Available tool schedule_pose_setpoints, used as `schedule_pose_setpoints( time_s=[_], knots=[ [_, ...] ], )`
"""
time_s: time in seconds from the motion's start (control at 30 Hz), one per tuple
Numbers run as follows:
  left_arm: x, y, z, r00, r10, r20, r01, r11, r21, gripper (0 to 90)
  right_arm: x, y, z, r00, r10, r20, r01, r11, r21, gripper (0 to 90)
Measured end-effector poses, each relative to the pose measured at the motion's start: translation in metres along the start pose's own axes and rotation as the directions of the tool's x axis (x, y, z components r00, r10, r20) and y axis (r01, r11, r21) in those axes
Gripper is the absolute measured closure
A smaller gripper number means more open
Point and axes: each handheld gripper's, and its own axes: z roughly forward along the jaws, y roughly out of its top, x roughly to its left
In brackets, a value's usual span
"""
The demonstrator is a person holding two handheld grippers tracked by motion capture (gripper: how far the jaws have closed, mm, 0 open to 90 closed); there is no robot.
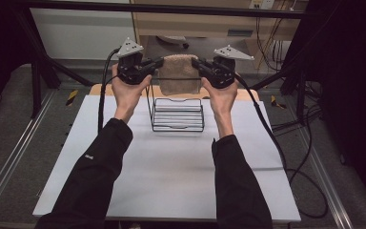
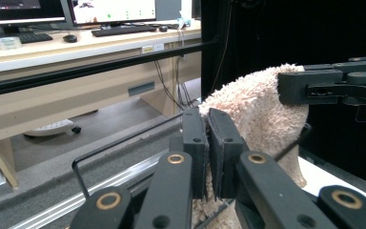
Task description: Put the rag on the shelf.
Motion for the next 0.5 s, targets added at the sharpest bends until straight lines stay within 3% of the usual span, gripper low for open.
schedule_pose_setpoints(
  time_s=[0.5],
  knots=[
    [-0.009, -0.013, -0.01, 0.9994, 0.015, 0.032, -0.016, 0.9993, 0.035, 85.7, 0.011, -0.008, -0.013, 0.9988, -0.047, -0.015, 0.047, 0.998, 0.03, 80.8]
  ],
)
